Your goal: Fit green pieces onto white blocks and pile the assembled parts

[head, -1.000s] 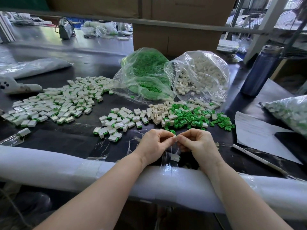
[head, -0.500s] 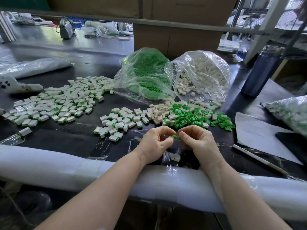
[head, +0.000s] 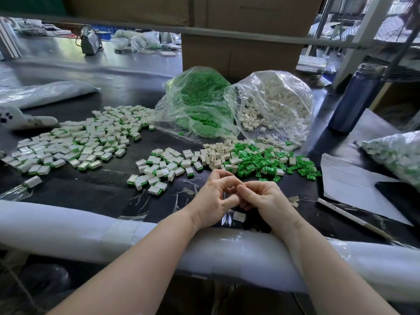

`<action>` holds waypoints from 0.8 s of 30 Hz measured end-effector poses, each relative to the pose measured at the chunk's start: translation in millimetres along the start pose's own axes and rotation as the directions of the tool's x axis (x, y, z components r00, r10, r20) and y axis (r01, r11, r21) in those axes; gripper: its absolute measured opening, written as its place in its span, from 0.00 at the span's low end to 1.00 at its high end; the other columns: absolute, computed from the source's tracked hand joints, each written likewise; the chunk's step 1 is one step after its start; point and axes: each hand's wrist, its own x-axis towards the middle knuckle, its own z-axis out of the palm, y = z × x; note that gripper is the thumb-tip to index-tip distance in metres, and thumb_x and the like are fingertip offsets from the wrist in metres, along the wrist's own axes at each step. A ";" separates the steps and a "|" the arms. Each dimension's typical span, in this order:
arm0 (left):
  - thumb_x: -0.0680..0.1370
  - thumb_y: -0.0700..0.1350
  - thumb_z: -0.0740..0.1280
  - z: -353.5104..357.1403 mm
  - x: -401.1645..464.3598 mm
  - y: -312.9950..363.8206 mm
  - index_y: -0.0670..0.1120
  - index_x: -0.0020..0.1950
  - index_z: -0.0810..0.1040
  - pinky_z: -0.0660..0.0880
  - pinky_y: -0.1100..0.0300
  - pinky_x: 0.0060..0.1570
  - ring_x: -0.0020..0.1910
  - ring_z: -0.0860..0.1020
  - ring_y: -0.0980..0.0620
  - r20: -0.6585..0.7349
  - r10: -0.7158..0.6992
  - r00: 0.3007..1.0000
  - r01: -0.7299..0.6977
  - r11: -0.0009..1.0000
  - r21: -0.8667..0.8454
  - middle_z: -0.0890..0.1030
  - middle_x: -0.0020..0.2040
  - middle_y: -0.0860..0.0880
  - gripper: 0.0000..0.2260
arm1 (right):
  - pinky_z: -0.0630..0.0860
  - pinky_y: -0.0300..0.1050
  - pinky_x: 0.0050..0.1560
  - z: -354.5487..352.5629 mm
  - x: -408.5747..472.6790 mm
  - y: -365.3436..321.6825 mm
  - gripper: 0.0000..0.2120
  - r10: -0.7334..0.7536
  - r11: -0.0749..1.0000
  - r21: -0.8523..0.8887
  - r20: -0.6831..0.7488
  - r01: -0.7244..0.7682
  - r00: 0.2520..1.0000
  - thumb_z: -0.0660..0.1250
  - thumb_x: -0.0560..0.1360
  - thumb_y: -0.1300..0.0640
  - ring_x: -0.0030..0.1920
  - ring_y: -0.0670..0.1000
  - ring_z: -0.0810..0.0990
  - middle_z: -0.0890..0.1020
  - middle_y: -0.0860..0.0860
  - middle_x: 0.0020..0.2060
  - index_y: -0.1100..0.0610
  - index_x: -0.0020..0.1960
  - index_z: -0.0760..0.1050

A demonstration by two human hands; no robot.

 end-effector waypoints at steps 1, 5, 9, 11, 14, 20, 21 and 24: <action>0.75 0.35 0.65 0.3 0.2 0.1 0.49 0.47 0.76 0.71 0.71 0.49 0.47 0.72 0.56 0.005 0.003 1.000 -0.003 1.000 0.001 0.65 0.56 0.50 0.08 | 0.73 0.36 0.34 -0.1 0.0 0.1 0.09 0.000 1.000 0.002 -0.003 0.000 1.000 0.65 0.76 0.61 0.33 0.48 0.74 0.79 0.56 0.32 0.58 0.41 0.82; 0.75 0.35 0.64 1.6 1.5 -1.4 0.49 0.47 0.75 0.68 0.73 0.48 0.45 0.71 0.61 0.019 0.020 1.000 -0.020 0.999 0.028 0.65 0.55 0.50 0.09 | 0.71 0.37 0.33 -0.5 -0.8 0.1 0.09 0.012 1.000 0.012 -0.012 -0.012 1.000 0.65 0.76 0.62 0.32 0.50 0.73 0.78 0.58 0.32 0.61 0.42 0.82; 0.75 0.35 0.64 2.6 2.2 -3.8 0.50 0.46 0.74 0.68 0.75 0.48 0.46 0.71 0.61 0.027 0.038 0.999 -0.039 0.998 0.054 0.65 0.54 0.51 0.09 | 0.71 0.34 0.31 -0.6 -1.1 0.2 0.08 0.014 1.000 0.003 -0.020 -0.014 1.000 0.65 0.76 0.63 0.30 0.46 0.72 0.77 0.57 0.31 0.64 0.43 0.82; 0.74 0.35 0.64 3.4 2.9 -5.1 0.49 0.46 0.75 0.68 0.75 0.49 0.48 0.71 0.58 0.025 0.041 0.999 -0.042 0.997 0.067 0.65 0.54 0.52 0.09 | 0.69 0.35 0.31 -1.2 -1.0 0.9 0.09 0.010 1.000 -0.010 -0.023 -0.010 1.000 0.65 0.76 0.63 0.30 0.48 0.71 0.77 0.57 0.31 0.66 0.43 0.82; 0.74 0.35 0.63 4.6 3.9 -6.7 0.49 0.46 0.75 0.69 0.71 0.51 0.50 0.72 0.55 0.017 0.041 0.999 -0.042 0.996 0.077 0.66 0.55 0.51 0.09 | 0.67 0.37 0.32 -1.6 -0.8 1.5 0.10 0.004 0.999 -0.039 -0.028 -0.005 1.000 0.65 0.76 0.62 0.32 0.51 0.70 0.76 0.57 0.30 0.67 0.42 0.81; 0.74 0.36 0.64 5.1 4.4 -7.9 0.50 0.46 0.74 0.70 0.71 0.51 0.50 0.72 0.54 0.021 0.039 0.999 -0.041 0.996 0.084 0.66 0.54 0.51 0.09 | 0.67 0.35 0.30 -0.9 -0.2 1.5 0.09 0.008 0.999 -0.030 -0.039 -0.009 0.999 0.65 0.76 0.63 0.30 0.47 0.70 0.76 0.56 0.28 0.64 0.40 0.82; 0.74 0.36 0.64 5.1 4.5 -7.7 0.50 0.46 0.74 0.70 0.70 0.51 0.50 0.72 0.54 0.022 0.039 0.999 -0.041 0.996 0.084 0.66 0.54 0.51 0.09 | 0.67 0.35 0.30 -0.8 0.0 1.7 0.09 0.009 0.999 -0.031 -0.041 -0.010 0.999 0.65 0.76 0.63 0.29 0.47 0.70 0.75 0.56 0.28 0.65 0.41 0.82; 0.74 0.36 0.64 5.0 4.5 -6.9 0.50 0.45 0.74 0.70 0.71 0.51 0.50 0.72 0.54 0.024 0.039 0.999 -0.041 0.996 0.084 0.65 0.54 0.52 0.09 | 0.67 0.34 0.29 -0.8 0.4 2.1 0.10 0.008 0.999 -0.033 -0.046 -0.010 0.999 0.65 0.76 0.63 0.28 0.45 0.69 0.75 0.54 0.27 0.65 0.40 0.82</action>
